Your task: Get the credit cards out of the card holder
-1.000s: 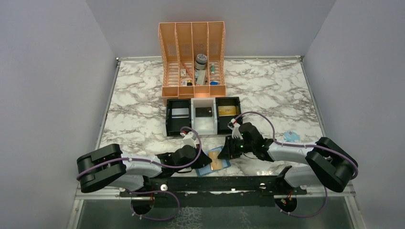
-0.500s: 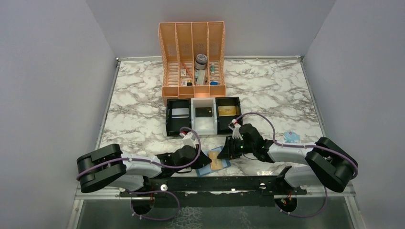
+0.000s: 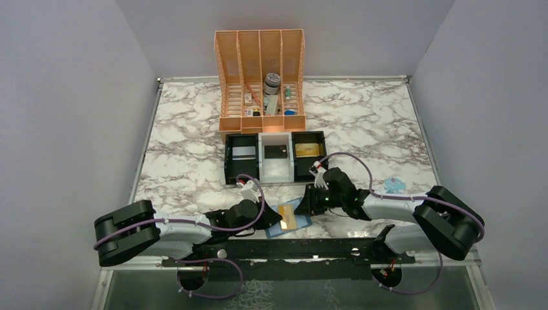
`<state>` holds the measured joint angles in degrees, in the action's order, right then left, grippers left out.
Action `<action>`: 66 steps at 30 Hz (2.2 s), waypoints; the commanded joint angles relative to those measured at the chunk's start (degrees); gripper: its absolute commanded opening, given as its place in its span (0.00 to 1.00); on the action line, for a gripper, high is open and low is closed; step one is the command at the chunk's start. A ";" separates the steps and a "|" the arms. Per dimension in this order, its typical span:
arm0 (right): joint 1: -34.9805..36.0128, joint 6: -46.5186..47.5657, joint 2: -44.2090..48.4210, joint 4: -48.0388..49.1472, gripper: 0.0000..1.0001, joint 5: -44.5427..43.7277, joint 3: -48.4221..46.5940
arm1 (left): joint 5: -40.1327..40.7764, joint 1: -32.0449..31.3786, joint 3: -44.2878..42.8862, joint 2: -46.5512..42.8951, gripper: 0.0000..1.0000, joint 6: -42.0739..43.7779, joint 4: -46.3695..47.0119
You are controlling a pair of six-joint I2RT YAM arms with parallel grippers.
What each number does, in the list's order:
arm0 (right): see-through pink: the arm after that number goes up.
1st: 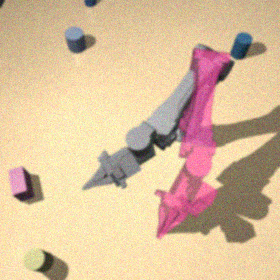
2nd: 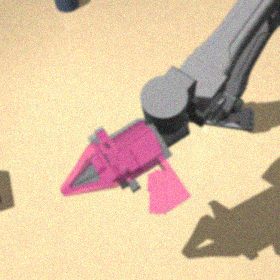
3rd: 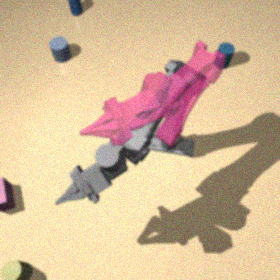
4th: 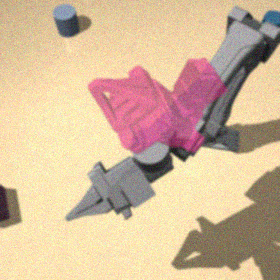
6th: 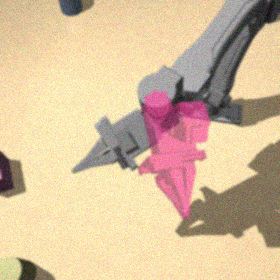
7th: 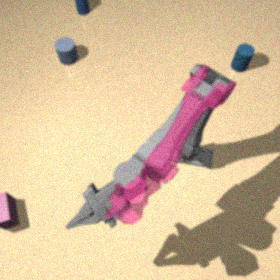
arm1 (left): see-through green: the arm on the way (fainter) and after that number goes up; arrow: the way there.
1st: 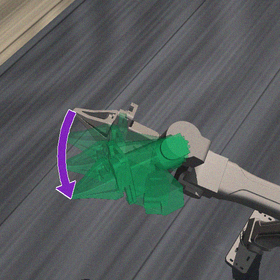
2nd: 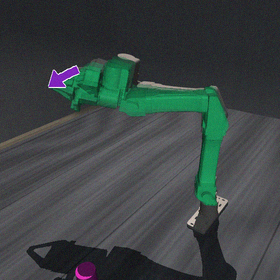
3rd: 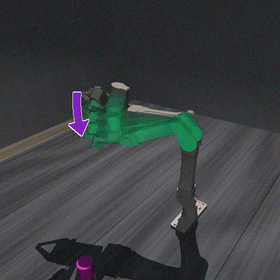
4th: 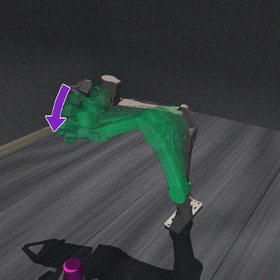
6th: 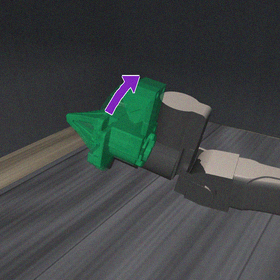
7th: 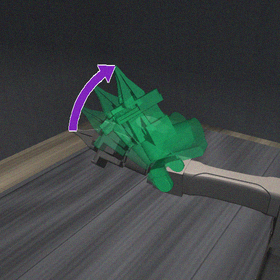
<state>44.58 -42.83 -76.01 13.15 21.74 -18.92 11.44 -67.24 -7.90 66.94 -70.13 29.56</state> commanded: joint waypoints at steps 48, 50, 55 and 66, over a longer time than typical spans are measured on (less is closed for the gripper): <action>4.19 2.18 -0.91 -9.26 0.28 -12.76 -2.59 | 2.25 -0.17 -0.67 -2.51 0.00 1.94 -3.69; 4.20 3.44 0.81 -11.35 0.28 -13.95 -3.90 | 3.68 -0.20 -1.40 -5.99 0.00 2.76 -9.17; 4.20 6.01 7.64 -14.29 0.29 -15.50 -6.30 | 7.19 -0.21 -5.40 -14.13 0.00 6.39 -23.33; 3.30 4.73 25.10 -7.87 0.67 -16.56 -4.04 | 4.53 0.35 -8.91 -23.60 0.00 14.65 -28.43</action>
<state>48.69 -37.30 -55.20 1.61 7.79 -23.62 16.25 -67.24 -13.04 44.88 -60.12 4.43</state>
